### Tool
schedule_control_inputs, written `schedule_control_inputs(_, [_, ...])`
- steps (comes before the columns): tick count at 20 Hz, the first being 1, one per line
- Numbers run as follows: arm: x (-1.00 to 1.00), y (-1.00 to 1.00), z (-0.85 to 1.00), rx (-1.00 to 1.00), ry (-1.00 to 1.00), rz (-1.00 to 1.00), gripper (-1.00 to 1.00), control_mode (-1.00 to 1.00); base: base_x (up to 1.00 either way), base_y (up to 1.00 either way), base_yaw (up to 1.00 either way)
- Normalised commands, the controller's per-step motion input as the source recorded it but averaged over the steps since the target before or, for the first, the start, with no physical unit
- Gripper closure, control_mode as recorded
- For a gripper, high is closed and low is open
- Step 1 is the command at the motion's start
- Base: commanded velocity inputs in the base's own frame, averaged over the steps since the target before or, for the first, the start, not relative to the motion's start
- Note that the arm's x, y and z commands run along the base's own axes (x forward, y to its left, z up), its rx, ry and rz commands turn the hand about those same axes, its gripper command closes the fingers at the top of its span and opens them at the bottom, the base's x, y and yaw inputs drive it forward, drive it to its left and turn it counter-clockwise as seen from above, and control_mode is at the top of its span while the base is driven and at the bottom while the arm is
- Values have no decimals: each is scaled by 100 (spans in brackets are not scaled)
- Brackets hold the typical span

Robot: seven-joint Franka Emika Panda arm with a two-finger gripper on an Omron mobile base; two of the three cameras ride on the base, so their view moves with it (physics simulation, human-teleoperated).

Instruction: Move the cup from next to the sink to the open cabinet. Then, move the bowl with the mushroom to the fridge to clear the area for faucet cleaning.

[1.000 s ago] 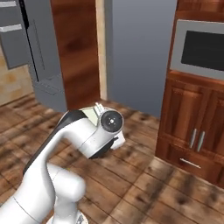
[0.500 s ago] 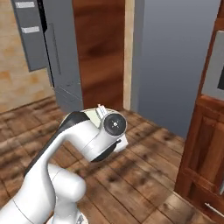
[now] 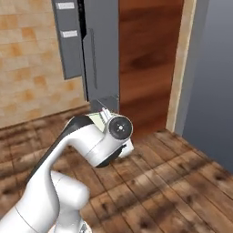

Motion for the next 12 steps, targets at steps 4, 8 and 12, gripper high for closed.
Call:
schedule_control_inputs(4, [0,0,0,0,0,0,100,100,99,82,29])
schedule_control_inputs(8, [0,0,0,0,0,0,100,100,94,97,23])
schedule_control_inputs(12, [0,0,0,0,0,0,100,100,99,100,18])
